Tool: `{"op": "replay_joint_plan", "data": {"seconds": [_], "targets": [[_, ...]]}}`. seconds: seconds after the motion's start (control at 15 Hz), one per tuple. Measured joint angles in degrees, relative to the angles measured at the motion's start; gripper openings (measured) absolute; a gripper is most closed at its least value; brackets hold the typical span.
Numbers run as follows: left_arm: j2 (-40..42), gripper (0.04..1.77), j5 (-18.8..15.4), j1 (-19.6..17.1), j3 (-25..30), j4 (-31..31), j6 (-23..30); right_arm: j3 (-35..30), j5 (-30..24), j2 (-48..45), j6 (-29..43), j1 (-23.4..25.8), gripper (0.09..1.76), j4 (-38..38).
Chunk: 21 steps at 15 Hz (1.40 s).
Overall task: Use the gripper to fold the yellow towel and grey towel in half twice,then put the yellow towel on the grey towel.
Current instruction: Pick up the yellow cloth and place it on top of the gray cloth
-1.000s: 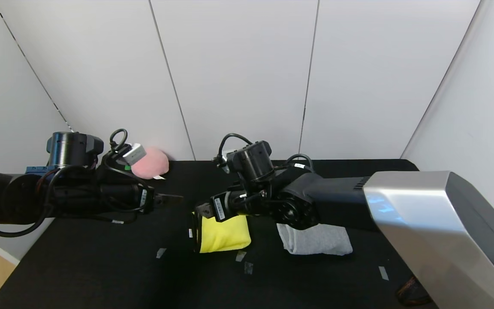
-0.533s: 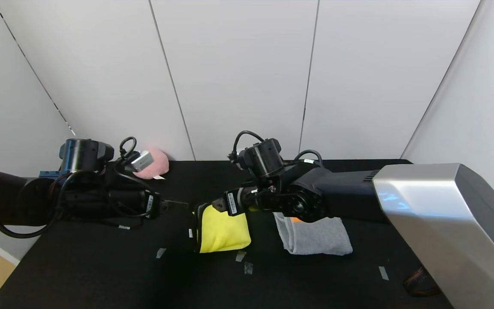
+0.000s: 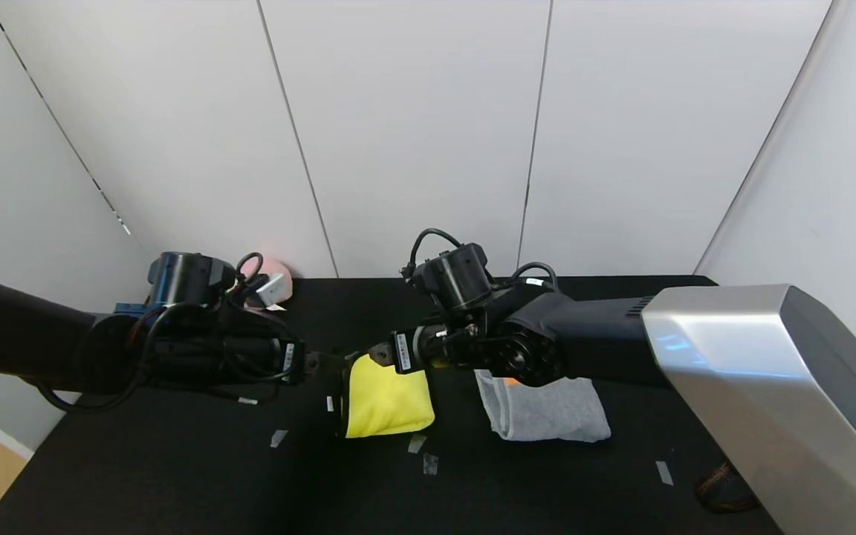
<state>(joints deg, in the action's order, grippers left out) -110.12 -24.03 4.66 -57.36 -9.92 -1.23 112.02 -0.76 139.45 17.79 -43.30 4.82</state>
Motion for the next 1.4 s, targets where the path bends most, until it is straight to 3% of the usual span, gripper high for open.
{"op": "replay_joint_plan", "data": {"seconds": [0.53, 1.4], "targets": [[-5.6, 1.72, -0.4, 1.8, 0.1, -0.6, -0.1, 0.4, 1.9, 1.4, 1.2, 0.9, 1.71, -0.2], [-7.0, 1.72, 0.0, 5.2, 3.6, -0.2, -0.1, 1.6, 1.8, 6.9, 0.9, 0.6, 1.71, -3.5]]}}
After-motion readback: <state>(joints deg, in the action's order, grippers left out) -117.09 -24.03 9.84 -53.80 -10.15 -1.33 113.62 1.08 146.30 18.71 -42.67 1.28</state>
